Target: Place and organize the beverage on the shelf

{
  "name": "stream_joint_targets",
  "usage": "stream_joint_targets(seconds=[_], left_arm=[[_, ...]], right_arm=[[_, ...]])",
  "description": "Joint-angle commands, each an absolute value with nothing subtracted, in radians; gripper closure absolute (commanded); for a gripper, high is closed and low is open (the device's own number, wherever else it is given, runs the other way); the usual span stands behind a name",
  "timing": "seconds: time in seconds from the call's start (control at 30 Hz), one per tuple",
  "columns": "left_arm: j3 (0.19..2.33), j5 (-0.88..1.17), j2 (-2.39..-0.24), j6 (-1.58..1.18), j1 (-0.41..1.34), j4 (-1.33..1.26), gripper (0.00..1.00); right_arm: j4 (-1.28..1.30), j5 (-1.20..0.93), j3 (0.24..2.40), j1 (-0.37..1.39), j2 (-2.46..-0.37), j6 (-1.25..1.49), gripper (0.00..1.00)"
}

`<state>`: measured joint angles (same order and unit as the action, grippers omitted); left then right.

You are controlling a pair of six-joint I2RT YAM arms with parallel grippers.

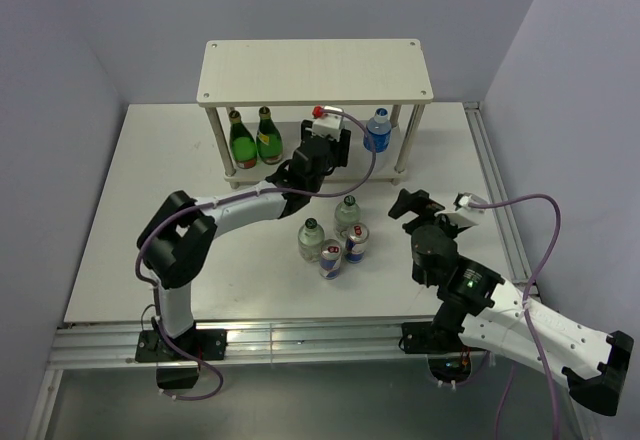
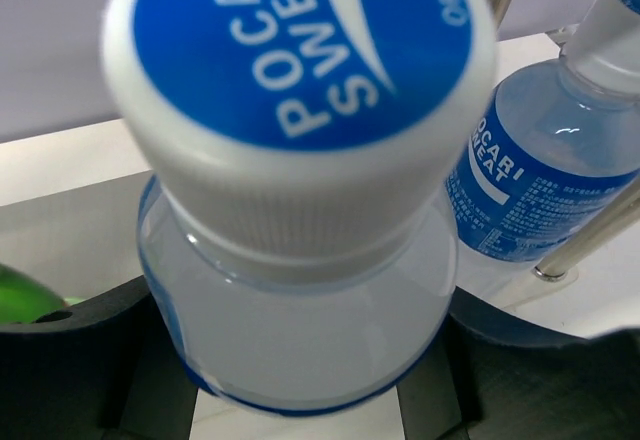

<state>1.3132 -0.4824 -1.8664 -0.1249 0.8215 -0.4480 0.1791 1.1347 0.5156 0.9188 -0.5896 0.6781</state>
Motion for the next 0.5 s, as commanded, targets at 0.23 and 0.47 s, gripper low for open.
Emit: stream_joint_targets(seconds=[0.23, 0.47], left_arm=[[1.359, -0.469, -1.914, -0.199, 0.822, -0.782, 1.00], [1.387, -0.479, -1.985, -0.204, 0.822, -0.828, 1.00]], right_arm=[[0.115, 1.117, 0.500, 0.922, -0.592, 0.661, 0.00], [0.101, 1.111, 0.495, 0.923, -0.597, 0.655, 0.00]])
